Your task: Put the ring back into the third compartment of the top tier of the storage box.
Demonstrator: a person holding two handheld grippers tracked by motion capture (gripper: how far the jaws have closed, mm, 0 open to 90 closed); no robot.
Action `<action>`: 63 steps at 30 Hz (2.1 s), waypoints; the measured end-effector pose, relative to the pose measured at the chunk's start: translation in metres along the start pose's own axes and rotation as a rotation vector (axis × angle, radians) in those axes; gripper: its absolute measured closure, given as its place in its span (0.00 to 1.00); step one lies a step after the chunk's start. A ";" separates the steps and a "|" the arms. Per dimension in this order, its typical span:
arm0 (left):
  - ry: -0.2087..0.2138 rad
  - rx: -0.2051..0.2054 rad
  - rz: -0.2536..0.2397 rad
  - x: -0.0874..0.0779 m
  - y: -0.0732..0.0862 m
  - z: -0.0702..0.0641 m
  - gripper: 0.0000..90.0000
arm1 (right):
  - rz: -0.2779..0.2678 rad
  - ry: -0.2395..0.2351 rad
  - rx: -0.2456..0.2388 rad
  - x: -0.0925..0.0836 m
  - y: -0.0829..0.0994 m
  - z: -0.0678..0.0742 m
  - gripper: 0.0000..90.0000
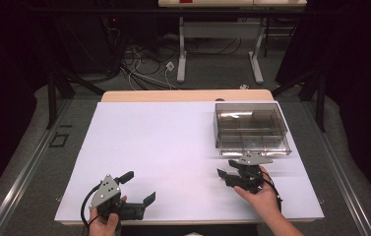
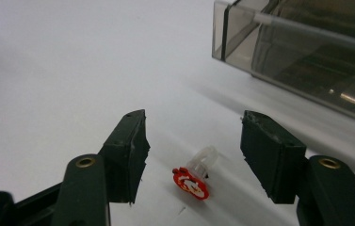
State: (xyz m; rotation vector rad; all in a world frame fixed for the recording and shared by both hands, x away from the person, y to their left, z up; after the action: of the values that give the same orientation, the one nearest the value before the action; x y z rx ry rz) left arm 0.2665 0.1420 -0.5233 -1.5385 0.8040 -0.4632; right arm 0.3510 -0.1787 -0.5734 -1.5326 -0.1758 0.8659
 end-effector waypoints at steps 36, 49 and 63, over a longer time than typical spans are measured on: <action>0.004 -0.001 0.020 0.002 0.002 0.000 0.01 | 0.137 -0.023 0.088 0.011 0.022 0.000 0.54; 0.001 0.006 0.026 0.002 0.003 0.000 0.01 | 0.158 -0.031 0.093 0.012 0.024 0.001 0.59; 0.000 0.009 0.027 0.003 0.003 0.000 0.01 | 0.171 -0.031 0.084 0.012 0.025 0.000 0.64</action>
State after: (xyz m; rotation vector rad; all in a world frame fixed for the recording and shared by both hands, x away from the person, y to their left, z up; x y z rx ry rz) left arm 0.2679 0.1403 -0.5267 -1.5180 0.8206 -0.4461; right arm 0.3502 -0.1766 -0.6013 -1.4709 -0.0306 1.0200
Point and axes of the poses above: each handheld gripper's, and its own axes: x roughly forward along the jaws, y roughly out of its underside, z roughly to its left, the point moved 6 cm from there along x, roughly forward along the jaws, and after that the axes turned 8 degrees about -z, right-handed, at the moved point
